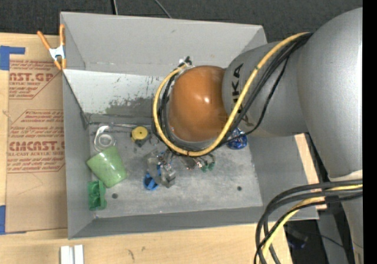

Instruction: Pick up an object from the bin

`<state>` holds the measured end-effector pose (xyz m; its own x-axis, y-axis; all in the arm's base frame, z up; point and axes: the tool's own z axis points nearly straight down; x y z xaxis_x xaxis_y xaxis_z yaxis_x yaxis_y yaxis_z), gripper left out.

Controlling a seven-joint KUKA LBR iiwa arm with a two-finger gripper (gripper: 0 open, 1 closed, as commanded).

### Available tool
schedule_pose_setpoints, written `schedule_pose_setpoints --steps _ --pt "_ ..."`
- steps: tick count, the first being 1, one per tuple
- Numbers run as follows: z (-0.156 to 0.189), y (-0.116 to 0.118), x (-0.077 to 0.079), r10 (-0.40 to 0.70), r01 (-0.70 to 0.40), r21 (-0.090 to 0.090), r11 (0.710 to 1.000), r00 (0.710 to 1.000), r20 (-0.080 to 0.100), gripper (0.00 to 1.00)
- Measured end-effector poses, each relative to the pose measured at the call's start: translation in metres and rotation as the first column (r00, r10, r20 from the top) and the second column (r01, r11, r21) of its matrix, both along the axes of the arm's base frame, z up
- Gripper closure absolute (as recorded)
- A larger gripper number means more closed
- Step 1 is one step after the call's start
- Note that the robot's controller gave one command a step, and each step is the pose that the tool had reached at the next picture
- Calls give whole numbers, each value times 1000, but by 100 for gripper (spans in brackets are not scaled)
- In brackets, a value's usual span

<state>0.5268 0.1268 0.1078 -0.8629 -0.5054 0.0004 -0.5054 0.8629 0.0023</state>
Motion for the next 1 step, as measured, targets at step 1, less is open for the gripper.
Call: schedule_pose_setpoints --steps 1 --pt "0 0 0 0 0 0 1000 1000 0 0"
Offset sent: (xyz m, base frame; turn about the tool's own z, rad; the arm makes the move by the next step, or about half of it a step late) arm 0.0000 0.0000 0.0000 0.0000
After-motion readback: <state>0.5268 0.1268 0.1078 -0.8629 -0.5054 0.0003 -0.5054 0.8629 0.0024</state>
